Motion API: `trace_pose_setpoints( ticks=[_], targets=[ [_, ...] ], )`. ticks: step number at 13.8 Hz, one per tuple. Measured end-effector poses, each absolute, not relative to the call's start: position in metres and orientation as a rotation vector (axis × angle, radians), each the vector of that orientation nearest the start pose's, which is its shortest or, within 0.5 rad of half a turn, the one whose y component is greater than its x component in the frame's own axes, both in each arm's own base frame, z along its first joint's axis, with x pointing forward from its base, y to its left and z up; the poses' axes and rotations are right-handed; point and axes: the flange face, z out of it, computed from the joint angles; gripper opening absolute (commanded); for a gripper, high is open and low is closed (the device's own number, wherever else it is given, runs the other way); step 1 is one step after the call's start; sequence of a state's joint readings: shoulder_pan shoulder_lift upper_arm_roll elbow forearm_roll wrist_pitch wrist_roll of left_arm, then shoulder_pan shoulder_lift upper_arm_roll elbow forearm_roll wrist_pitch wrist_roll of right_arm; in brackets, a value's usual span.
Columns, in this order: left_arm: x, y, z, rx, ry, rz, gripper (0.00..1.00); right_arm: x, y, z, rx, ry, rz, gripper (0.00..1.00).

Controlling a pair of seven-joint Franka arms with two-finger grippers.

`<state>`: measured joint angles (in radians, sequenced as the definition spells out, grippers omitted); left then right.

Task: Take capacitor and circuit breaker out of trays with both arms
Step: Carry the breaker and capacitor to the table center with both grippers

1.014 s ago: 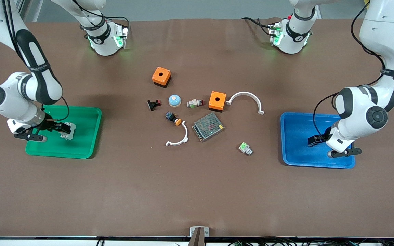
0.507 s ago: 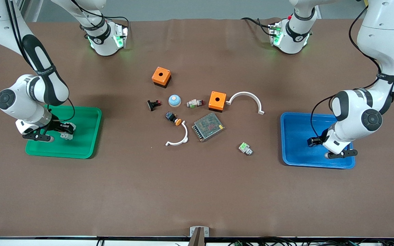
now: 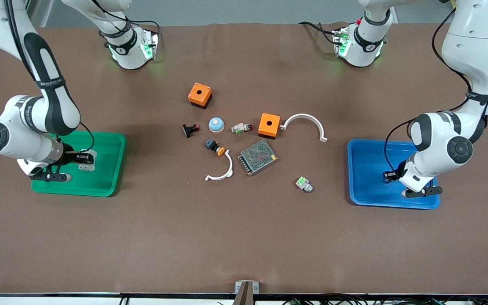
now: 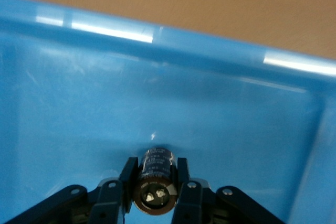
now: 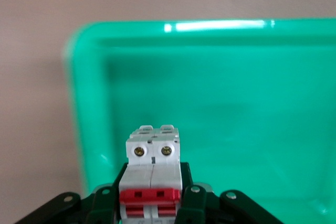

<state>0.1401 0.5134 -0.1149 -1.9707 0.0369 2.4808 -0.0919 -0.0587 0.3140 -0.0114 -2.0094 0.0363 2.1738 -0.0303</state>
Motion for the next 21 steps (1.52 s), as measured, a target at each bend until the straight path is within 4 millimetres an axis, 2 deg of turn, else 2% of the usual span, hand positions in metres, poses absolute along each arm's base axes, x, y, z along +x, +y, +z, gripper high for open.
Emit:
trace_pose_setpoints(
  ticks=[2,4,6,8,11,13,15,17,18,19,20,21],
  targets=[
    [0.619,-0.007,0.235,-3.186,-0.160,-0.015,0.00,0.595,0.042,0.313,-3.108,0.047,0.189,0.00],
    [0.615,-0.052,0.269,-3.203,-0.192,0.007,0.00,0.591,0.123,0.318,-3.107,-0.014,0.167,0.00],
    [0.604,-0.104,0.296,-3.214,-0.247,0.037,0.00,0.581,0.186,0.306,-3.104,-0.002,0.152,0.00],
    [0.588,-0.157,0.299,-3.221,-0.330,0.081,0.00,0.573,0.229,0.283,-3.106,0.052,0.118,0.00],
    [0.554,-0.233,0.273,-3.192,-0.430,0.180,0.00,0.562,0.271,0.240,-3.104,0.094,0.074,0.00],
    [0.530,-0.272,0.248,-3.178,-0.488,0.218,0.00,0.554,0.288,0.214,-3.108,0.106,0.074,0.00],
    [0.512,-0.288,0.226,-3.175,-0.512,0.222,0.01,0.550,0.294,0.201,-3.114,0.118,0.086,0.00],
    [0.501,-0.289,0.210,-3.154,-0.521,0.202,0.05,0.553,0.294,0.203,-3.112,0.131,0.077,0.03],
    [0.497,-0.289,0.204,-3.134,-0.534,0.191,0.13,0.554,0.293,0.204,-3.113,0.137,0.075,0.27],
    [0.495,-0.290,0.199,-3.116,-0.554,0.182,0.29,0.555,0.291,0.204,-3.114,0.146,0.075,0.80],
    [0.494,-0.291,0.195,-3.104,-0.571,0.179,0.67,0.556,0.288,0.204,-3.115,0.158,0.076,1.00],
    [0.494,-0.292,0.192,-3.099,-0.582,0.181,1.00,0.558,0.285,0.204,-3.116,0.169,0.073,1.00]
  ],
)
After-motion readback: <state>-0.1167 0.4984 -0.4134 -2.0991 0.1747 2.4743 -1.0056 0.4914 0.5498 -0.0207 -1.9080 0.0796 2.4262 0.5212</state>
